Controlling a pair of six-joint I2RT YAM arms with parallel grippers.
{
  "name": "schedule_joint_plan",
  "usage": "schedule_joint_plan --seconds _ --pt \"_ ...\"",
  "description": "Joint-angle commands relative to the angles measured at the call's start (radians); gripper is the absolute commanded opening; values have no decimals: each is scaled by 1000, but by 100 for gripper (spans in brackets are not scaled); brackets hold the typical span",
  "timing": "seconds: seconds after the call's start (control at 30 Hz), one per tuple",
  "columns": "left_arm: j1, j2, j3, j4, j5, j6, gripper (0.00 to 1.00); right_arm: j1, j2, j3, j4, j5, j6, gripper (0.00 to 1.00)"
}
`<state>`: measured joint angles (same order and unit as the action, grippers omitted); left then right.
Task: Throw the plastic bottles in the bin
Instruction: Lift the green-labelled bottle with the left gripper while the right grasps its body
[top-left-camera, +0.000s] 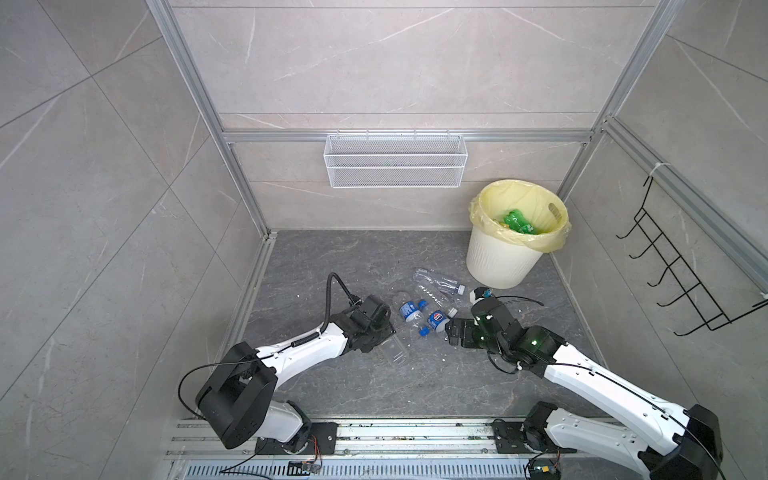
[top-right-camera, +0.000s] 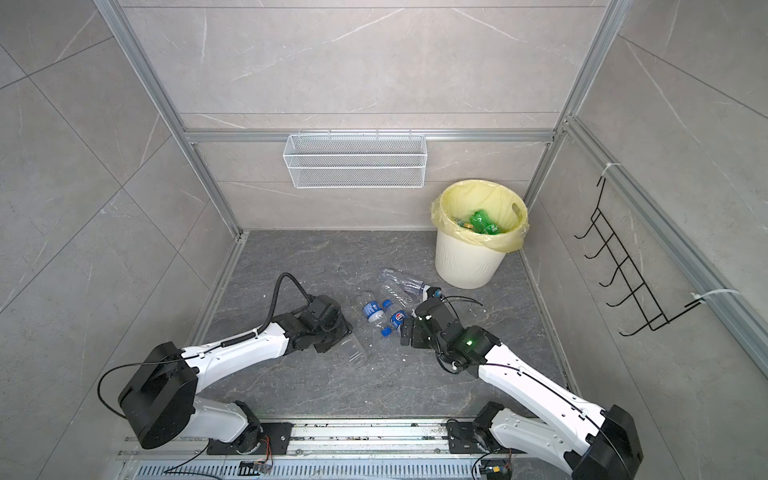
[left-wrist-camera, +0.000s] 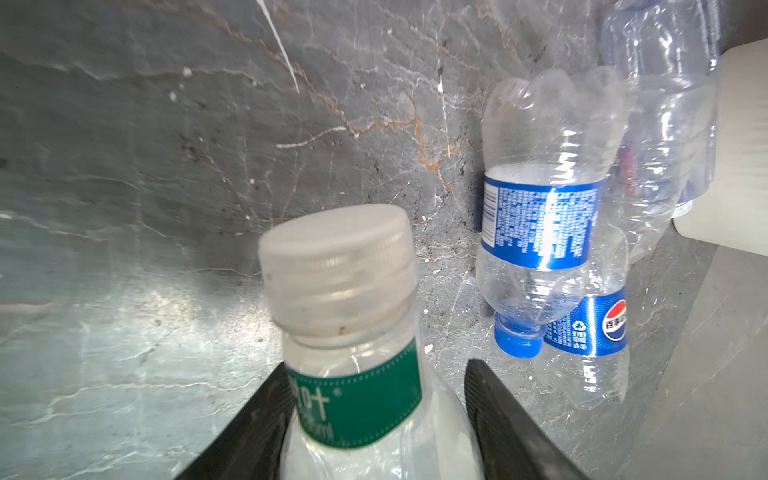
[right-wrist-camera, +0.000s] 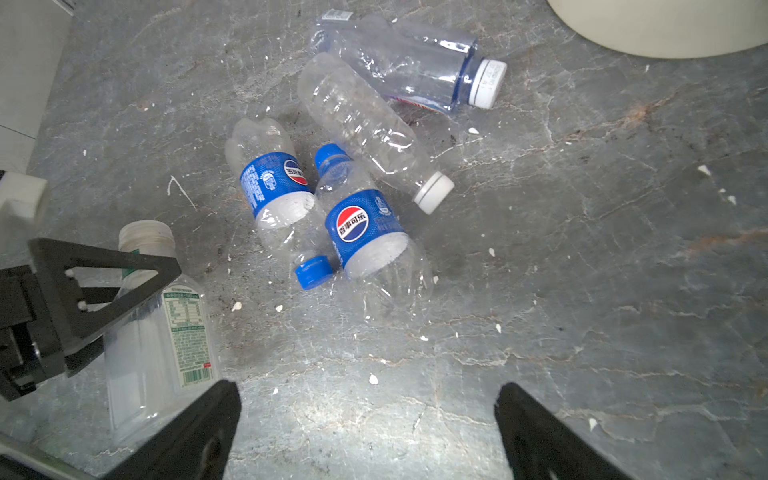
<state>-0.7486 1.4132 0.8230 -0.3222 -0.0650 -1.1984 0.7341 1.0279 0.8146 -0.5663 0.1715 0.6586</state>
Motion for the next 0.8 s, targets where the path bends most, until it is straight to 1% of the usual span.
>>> schedule_joint_plan --seconds 0.0,0.23,0.37,0.43,0.67,0.77 --pt "21 -43 63 -43 39 63 57 7 19 53 -17 -45 7 100" --pt "60 -17 215 -105 87 159 56 8 96 128 48 -131 -27 100" --pt "96 12 303 -92 130 187 56 8 124 191 69 -172 -56 100" --pt "109 32 344 -59 158 198 56 5 139 231 70 -178 -67 100" --pt "139 137 517 -5 236 207 55 2 176 348 88 -219 -74 100" --pt "149 164 548 53 272 174 55 -6 197 380 107 -246 -74 100"
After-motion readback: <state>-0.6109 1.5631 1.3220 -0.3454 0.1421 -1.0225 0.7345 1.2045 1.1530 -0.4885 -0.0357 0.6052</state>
